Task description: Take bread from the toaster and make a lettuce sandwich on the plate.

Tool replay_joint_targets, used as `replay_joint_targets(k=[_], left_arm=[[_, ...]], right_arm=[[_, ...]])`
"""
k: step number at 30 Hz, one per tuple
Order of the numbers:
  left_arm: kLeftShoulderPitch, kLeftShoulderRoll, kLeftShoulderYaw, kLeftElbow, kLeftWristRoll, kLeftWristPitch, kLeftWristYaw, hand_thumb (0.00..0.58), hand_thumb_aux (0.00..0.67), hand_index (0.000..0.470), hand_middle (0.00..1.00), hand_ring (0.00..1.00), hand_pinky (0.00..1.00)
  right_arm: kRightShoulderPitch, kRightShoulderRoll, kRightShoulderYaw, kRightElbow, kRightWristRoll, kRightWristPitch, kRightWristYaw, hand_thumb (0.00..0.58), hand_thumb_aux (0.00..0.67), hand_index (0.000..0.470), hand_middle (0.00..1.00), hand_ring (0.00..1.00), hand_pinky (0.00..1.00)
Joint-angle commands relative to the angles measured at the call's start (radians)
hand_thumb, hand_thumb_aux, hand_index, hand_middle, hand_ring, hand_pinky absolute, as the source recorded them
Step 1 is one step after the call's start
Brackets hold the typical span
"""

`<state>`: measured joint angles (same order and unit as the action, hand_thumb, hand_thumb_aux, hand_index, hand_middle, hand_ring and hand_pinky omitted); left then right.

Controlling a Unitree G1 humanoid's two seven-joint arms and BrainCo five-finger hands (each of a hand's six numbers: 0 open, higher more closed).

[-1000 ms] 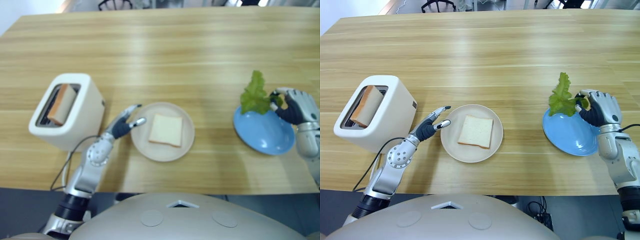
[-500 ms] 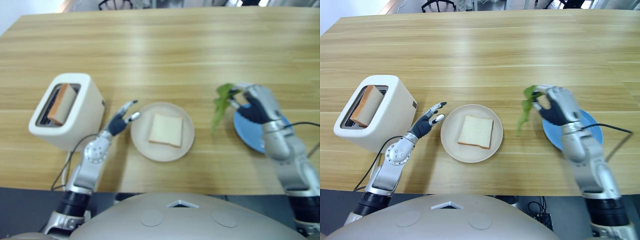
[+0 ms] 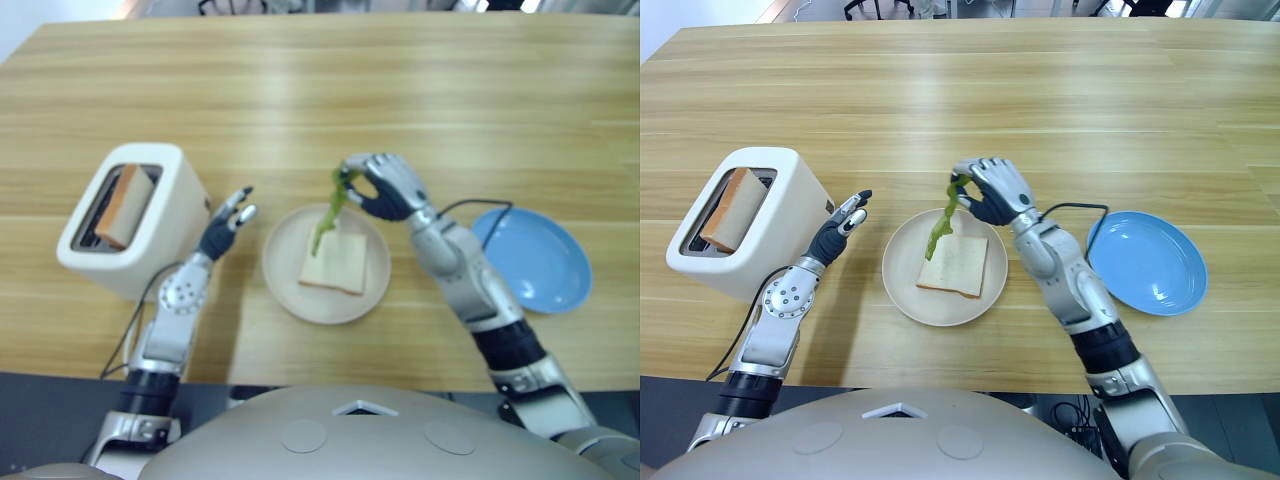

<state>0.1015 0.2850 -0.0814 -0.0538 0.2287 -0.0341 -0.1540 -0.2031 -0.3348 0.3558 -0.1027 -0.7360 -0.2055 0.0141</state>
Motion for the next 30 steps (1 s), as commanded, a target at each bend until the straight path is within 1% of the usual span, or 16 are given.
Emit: replay_joint_targets(k=[1,6,12,17,23,24,25,26,27,28,30], left_arm=[[0.001,-0.007,-0.006,0.024,-0.001,-0.005,0.005,0.000,0.000,0.000,0.00,0.00,0.00],[0.002,-0.010,-0.012,0.031,0.001,-0.009,0.006,0.000,0.000,0.000,0.00,0.00,0.00],[0.001,-0.010,-0.026,0.040,0.015,-0.011,0.008,0.000,0.000,0.000,0.00,0.00,0.00],[0.006,-0.005,-0.040,0.038,0.022,-0.009,0.008,0.000,0.000,0.000,0.00,0.00,0.00],[0.008,0.000,-0.046,0.034,0.021,-0.006,0.005,0.000,0.000,0.000,0.00,0.00,0.00],[0.008,0.001,-0.046,0.033,0.020,-0.006,0.005,0.000,0.000,0.000,0.00,0.00,0.00],[0.008,0.001,-0.046,0.034,0.020,-0.006,0.004,0.000,0.000,0.000,0.00,0.00,0.00],[0.008,0.001,-0.046,0.034,0.020,-0.006,0.003,0.000,0.000,0.000,0.00,0.00,0.00],[0.008,0.001,-0.047,0.034,0.020,-0.005,0.003,0.000,0.000,0.000,0.00,0.00,0.00],[0.007,0.003,-0.047,0.034,0.019,-0.006,0.001,0.000,0.000,0.000,0.00,0.00,0.00],[0.006,0.004,-0.046,0.035,0.018,-0.007,-0.001,0.000,0.000,0.000,0.00,0.00,0.00]], right_arm=[[0.004,0.005,0.034,0.087,-0.017,-0.014,-0.007,0.580,0.670,0.460,1.00,1.00,1.00],[0.052,-0.007,0.055,0.169,-0.007,-0.047,-0.031,0.580,0.670,0.460,1.00,1.00,1.00],[0.116,-0.039,0.046,0.251,0.008,-0.088,-0.048,0.580,0.670,0.460,1.00,1.00,1.00],[0.164,-0.092,0.014,0.268,0.020,-0.098,-0.056,0.580,0.670,0.460,1.00,1.00,1.00],[0.224,-0.152,-0.013,0.227,0.028,-0.087,-0.041,0.580,0.670,0.460,1.00,1.00,1.00],[0.228,-0.160,-0.011,0.223,0.021,-0.081,-0.037,0.580,0.670,0.460,0.84,0.84,0.84],[0.235,-0.165,-0.013,0.218,0.018,-0.076,-0.038,0.570,0.581,0.399,0.00,0.00,0.00],[0.241,-0.169,-0.016,0.210,0.020,-0.071,-0.036,0.456,0.360,0.247,0.00,0.00,0.00],[0.246,-0.172,-0.019,0.204,0.023,-0.067,-0.035,0.456,0.360,0.247,0.00,0.00,0.00],[0.254,-0.175,-0.023,0.189,0.030,-0.063,-0.030,0.000,0.000,0.000,0.00,0.00,0.00],[0.271,-0.181,-0.037,0.154,0.055,-0.060,-0.013,0.000,0.000,0.000,0.00,0.00,0.00]])
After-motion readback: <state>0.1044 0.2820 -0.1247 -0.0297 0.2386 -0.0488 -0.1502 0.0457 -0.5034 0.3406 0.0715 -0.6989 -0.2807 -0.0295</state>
